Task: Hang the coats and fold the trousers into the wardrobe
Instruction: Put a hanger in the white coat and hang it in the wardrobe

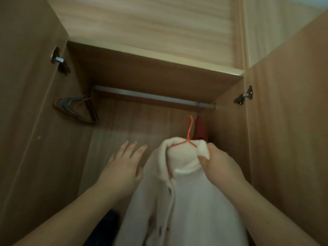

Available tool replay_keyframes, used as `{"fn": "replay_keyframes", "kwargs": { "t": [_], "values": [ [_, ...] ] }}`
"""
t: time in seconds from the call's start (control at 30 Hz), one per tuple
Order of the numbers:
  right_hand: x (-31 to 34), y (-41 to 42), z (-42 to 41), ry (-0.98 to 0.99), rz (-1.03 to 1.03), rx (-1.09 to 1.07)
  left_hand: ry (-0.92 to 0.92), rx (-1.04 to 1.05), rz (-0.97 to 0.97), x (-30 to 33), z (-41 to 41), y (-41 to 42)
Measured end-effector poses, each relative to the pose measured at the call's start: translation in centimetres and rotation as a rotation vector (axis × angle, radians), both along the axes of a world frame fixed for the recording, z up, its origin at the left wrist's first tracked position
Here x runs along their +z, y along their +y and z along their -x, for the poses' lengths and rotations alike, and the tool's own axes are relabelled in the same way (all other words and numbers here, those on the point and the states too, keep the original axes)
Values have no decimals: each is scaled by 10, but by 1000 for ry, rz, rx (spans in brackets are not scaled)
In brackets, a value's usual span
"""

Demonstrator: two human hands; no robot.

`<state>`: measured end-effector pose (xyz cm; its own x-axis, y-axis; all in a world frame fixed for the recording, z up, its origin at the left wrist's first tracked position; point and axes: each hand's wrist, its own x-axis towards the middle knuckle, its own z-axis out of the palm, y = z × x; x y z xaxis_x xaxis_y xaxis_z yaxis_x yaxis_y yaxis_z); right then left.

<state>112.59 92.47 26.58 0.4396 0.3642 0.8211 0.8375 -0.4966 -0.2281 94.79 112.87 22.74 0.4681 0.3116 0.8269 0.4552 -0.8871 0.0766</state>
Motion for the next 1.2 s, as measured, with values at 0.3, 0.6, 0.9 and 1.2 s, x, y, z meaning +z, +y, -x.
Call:
{"fn": "replay_keyframes", "kwargs": {
  "t": [0.3, 0.6, 0.9, 1.2],
  "values": [
    [104, 90, -81, -29, -36, -117, -99, 76, -149, 88, -80, 77],
    [182, 180, -140, -19, -95, -217, -212, 36, -288, 171, -137, 166],
    [223, 237, -186, -65, -142, -302, -219, 14, -352, 200, -180, 237],
    [210, 253, -198, -14, -14, -396, -212, -36, -320, 181, -200, 254]
  ]
}}
